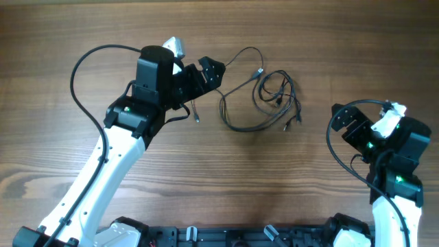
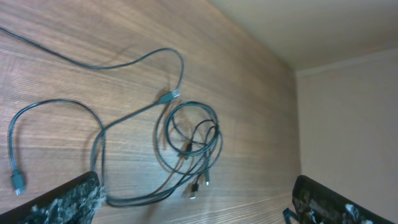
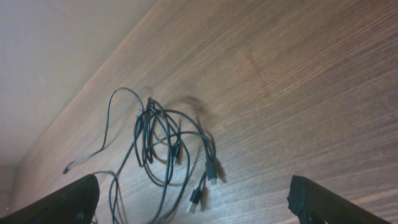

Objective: Untangle cables

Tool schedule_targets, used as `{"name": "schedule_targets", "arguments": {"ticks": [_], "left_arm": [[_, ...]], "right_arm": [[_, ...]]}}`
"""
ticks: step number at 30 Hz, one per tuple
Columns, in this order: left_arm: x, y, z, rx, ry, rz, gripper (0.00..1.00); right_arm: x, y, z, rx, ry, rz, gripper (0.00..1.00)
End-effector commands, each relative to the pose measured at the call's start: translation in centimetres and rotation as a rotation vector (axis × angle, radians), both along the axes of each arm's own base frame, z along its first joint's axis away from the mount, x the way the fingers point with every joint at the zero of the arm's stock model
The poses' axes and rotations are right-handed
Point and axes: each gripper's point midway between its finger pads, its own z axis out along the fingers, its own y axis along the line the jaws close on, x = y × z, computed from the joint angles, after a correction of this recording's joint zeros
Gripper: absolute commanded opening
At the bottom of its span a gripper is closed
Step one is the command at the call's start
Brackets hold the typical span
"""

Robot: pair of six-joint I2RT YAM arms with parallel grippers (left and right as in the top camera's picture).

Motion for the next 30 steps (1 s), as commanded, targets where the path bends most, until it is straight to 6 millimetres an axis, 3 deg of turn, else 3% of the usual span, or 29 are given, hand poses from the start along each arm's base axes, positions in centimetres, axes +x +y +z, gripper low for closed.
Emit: {"name": "schedule_targets", "arguments": {"ticks": [1, 5, 11, 13, 17, 20, 23, 25, 28, 30], "left_arm": [[-0.3, 0.6, -0.9, 0.044, 0.021, 0.002, 1.0], [-0.8, 1.2, -1.8, 0.081, 0.049, 0.0, 1.0], [0.1, 7.3, -1.1, 0.099, 0.061, 0.164, 1.0], [-0.3, 8.6, -1.4, 0.105, 0.09, 0.194, 1.0], [-0.8, 9.0, -2.0, 0.114, 0.124, 0.204, 1.0], [-0.9, 9.0, -2.1, 0.116, 0.132, 0.2, 1.0], [-1.5, 9.1, -2.7, 0.126, 0.165, 0.199, 1.0], [-2.1, 9.2, -3.3, 0.138, 0.199, 0.2, 1.0], [-2.4, 9.3, -3.5, 0.142, 0.216, 0.199, 1.0], [-2.4, 9.3, -3.5, 0.142, 0.215, 0.199, 1.0]], "right_arm": [[0.8, -0.4, -0.8, 0.001, 0.022, -0.012, 0.99], [2.2, 0.4, -0.4, -0.043, -0.045, 0.113, 0.99], [4.4, -0.5, 3.3, -0.143, -0.062, 0.135, 0.99], [5.8, 0.2, 4.2, -0.152, -0.065, 0.174, 0.99], [9.2, 3.0, 4.3, -0.148, 0.009, 0.259, 1.0], [10.7, 3.9, 4.0, -0.072, 0.115, 0.222, 0.99], [10.5, 7.5, 4.8, 0.042, 0.111, 0.337, 0.98], [9.0, 10.3, 5.9, 0.132, 0.103, 0.451, 0.99], [6.7, 10.6, 5.4, 0.145, 0.173, 0.482, 0.99], [5.2, 9.7, 4.6, 0.062, 0.222, 0.476, 1.0]]}}
